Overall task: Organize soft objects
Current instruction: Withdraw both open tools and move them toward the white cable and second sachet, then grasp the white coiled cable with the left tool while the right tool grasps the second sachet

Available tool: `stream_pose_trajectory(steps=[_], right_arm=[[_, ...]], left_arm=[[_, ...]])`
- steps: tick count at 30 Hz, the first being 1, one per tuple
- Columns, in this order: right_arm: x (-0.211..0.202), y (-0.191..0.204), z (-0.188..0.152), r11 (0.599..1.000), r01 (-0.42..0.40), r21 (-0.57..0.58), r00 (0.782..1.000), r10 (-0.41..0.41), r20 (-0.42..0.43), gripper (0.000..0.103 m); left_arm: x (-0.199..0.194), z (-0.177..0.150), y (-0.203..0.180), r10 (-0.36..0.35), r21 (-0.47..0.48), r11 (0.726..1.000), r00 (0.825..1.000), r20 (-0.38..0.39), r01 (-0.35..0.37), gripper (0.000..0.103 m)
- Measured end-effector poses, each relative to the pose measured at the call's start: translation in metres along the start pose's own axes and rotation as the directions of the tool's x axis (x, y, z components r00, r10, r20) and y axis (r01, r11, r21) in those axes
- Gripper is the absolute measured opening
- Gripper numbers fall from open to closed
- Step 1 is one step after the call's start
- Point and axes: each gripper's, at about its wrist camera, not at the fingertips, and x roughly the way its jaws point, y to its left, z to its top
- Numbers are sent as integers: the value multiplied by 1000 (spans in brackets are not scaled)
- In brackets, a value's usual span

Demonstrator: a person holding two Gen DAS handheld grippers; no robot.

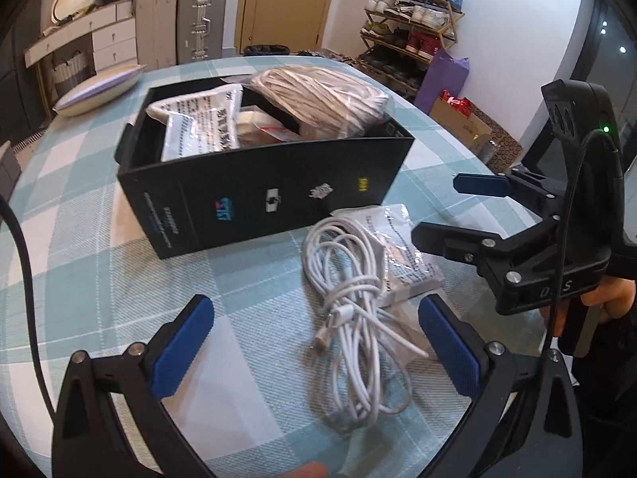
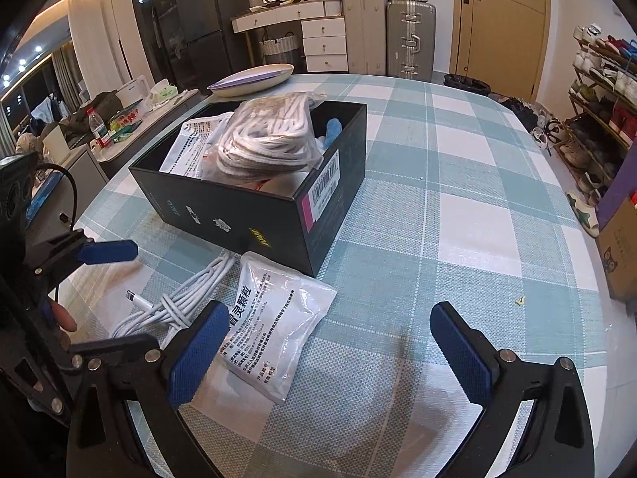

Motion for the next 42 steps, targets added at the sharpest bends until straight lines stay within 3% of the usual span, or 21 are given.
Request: stream_pose_trajectory(steps=[6,9,11,24,31,42], right_arm=[[0,-1,1,1000,-2,-2,1000,2,1,102],[0,-1,1,1000,-2,-1,1000,2,2,102],[0,-1,1,1000,-5,0,1000,5,-1,102],[17,17,-2,999,-30,19,998,31,-47,102],[28,16,-3,999,18,45,996,-14,-87,102],[27,11,-4,998,53,20,994,-51,-101,102]], left_arm=[[7,-4,-7,28,26,999,999,-23,-28,103],[13,-6,-9,145,57,988,988,-45,-142,103],[14,-7,-6,169,60,984,984,-50,-166,103],[9,-6,8,224,84,972,973,-60,-218,103],[7,-5,12,236,107,968,970,-62,-229,103],[5,-4,14,203,124,973,977,-65,-194,100]])
